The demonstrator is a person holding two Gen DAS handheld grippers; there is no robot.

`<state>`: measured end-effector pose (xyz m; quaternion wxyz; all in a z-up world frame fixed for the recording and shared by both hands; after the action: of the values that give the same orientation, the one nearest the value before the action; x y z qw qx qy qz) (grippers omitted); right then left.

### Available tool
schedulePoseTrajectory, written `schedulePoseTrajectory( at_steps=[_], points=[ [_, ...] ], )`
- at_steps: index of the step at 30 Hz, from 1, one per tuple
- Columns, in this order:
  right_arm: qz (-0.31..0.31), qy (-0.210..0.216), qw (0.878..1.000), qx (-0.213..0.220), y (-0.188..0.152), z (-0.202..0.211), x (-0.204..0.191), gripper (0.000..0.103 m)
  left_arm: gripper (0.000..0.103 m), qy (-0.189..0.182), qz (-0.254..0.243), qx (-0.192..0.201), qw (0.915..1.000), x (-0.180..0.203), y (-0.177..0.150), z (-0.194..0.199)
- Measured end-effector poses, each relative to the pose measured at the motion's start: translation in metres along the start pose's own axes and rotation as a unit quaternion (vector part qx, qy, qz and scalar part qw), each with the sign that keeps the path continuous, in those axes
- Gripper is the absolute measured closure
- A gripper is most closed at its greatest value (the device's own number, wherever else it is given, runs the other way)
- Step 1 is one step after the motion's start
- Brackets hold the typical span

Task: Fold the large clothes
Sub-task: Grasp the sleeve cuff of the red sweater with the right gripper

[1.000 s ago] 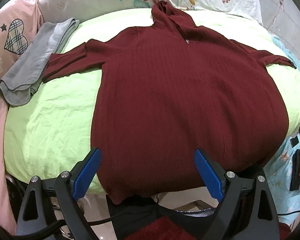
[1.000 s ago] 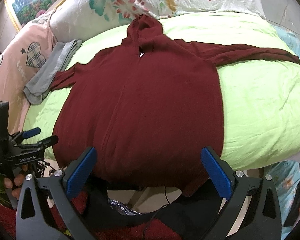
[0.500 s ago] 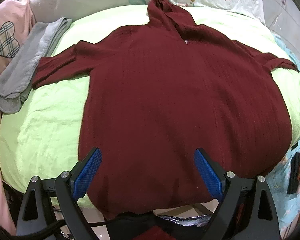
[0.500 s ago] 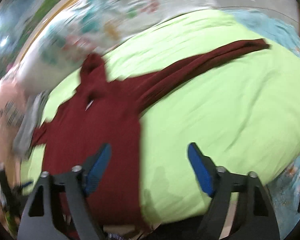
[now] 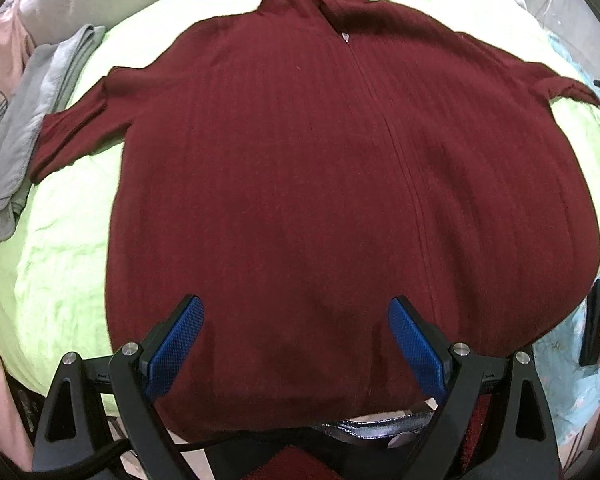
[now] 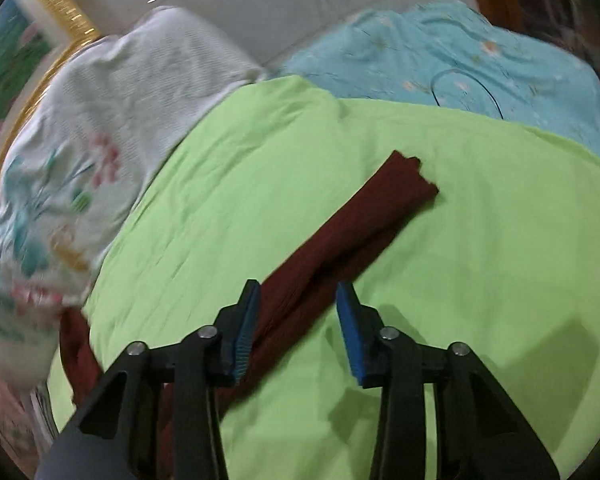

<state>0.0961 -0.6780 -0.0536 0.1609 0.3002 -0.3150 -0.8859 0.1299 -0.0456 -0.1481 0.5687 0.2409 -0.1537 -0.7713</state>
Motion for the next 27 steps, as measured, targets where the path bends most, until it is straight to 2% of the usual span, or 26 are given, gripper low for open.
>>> schedulePoseTrajectory(
  at_steps=[4,6,7,9,13,16,21,24,27],
  points=[
    [-0.022,-0.008,1.000,0.004,0.017,-0.023,0.012,0.067,0.009,-0.009,-0.002,-0.017,0.9998,0.005,0.005,-0.013],
    [-0.031,-0.018,0.999,-0.003,0.020,-0.032,0.020,0.078,0.009,-0.012,-0.001,-0.022,0.9997,0.007,0.009,-0.019],
    [-0.034,-0.022,0.999,-0.008,0.020,-0.038,0.024,0.080,0.009,-0.014,0.000,-0.023,0.9996,0.008,0.011,-0.021],
    [-0.025,-0.036,0.999,-0.013,0.020,-0.045,0.028,0.094,0.009,-0.018,0.001,-0.021,0.9996,0.010,0.015,-0.023],
    [0.020,-0.017,1.000,0.009,0.019,-0.038,0.011,0.099,0.009,-0.024,0.005,-0.019,0.9995,0.010,0.017,-0.026],
    [0.036,0.025,0.999,0.016,0.015,-0.025,-0.012,0.099,0.009,-0.030,0.008,-0.022,0.9993,0.009,0.011,-0.026],
    [0.064,0.111,0.992,-0.009,-0.015,0.003,-0.081,0.099,0.009,-0.037,0.027,-0.016,0.9988,0.002,0.006,-0.023],
    [0.091,0.175,0.980,-0.035,-0.056,0.024,-0.143,0.099,0.009,-0.040,0.034,-0.005,0.9986,-0.005,0.006,-0.023],
    [0.113,0.239,0.961,-0.078,-0.114,0.041,-0.209,0.099,0.009,-0.048,0.044,0.000,0.9979,-0.013,0.003,-0.018]
  ],
)
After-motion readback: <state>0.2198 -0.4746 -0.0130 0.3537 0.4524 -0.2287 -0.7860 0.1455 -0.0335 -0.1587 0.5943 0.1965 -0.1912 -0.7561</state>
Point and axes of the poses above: each gripper's, at about its wrist camera, not at the fingertips, and z roughly against the way its jaws point, x to its right, y to its top, the point moved 10 cm from there along -z, roughly the way its jaws point, and after that the axes turned 10 degrees about x, right-handed, at the moved point
